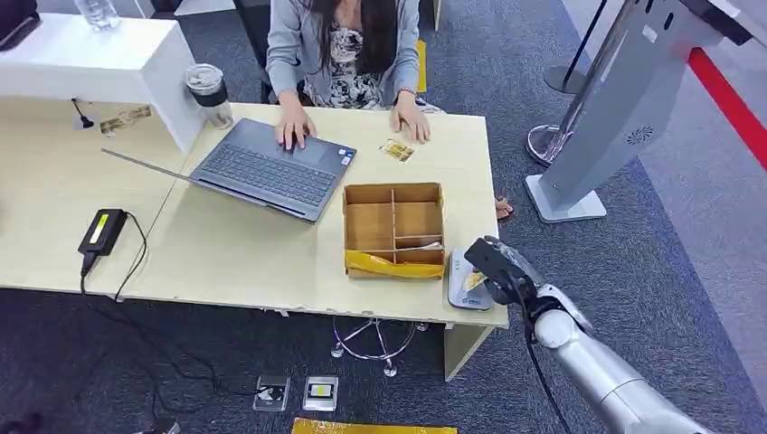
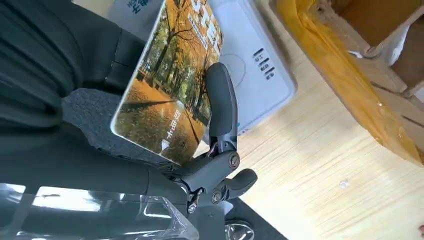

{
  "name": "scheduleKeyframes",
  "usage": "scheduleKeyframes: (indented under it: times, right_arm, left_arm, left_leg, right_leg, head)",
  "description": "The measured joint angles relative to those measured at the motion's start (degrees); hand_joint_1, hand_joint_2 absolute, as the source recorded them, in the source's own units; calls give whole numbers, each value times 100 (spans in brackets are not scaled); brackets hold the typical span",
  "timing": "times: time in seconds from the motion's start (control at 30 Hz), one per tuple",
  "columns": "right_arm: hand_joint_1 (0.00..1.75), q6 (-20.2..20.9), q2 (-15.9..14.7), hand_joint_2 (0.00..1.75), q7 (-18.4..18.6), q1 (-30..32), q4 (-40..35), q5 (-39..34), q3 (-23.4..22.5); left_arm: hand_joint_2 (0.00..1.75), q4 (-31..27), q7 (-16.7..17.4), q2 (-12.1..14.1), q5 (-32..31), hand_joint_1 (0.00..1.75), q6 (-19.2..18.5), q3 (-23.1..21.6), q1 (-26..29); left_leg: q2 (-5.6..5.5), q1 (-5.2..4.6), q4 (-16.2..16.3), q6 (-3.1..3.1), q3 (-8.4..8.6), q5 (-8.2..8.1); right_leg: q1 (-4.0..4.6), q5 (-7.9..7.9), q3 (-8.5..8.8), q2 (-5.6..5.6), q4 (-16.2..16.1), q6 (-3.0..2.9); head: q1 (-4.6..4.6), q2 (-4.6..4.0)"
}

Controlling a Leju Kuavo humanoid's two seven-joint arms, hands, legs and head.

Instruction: Pass the card to the sensor for recognition and then transmit it.

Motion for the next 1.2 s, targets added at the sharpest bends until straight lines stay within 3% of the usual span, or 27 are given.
scheduleKeyframes:
  times: [0.3,0.43,0.5,0.8,1.07,1.2]
  right_arm:
    - [175,9,-31,175,-39,10,-50,18,-70]
    - [175,-368,-94,175,-116,-95,-173,401,-122]
    - [175,-581,-149,175,-151,-252,-269,569,-220]
    - [175,-594,-208,175,-216,-1370,-455,1067,-428]
    - [175,-483,340,175,-302,-1848,-404,1242,-367]
    - [175,-571,697,175,-455,-1951,-205,1261,-284]
  left_arm:
    - [0,0,0,15,2,0,-2,2,27]
    - [0,0,-2,22,-20,0,4,2,29]
    - [0,0,-17,26,-31,0,11,2,31]
    - [0,0,-15,-13,-295,0,11,2,-118]
    - [0,0,0,-120,-496,0,-54,-4,-382]
    - [0,0,179,-175,-503,0,-35,-9,-498]
  left_leg:
    - [0,0,0,0,-2,0]
    - [0,-1,0,0,-3,0]
    - [0,-1,0,1,-2,1]
    - [3,-1,1,1,-2,3]
    - [2,1,0,0,-3,4]
    - [2,2,0,-2,-6,6]
  right_leg:
    - [0,0,0,-1,0,0]
    - [-1,1,-1,-1,1,1]
    - [-2,1,-1,0,0,1]
    - [-1,7,0,-1,1,-2]
    - [1,7,-2,2,5,-3]
    - [3,6,-3,-1,5,-3]
  head:
    - [2,0]
    - [2,0]
    - [2,0]
    - [2,0]
    - [2,0]
    - [2,0]
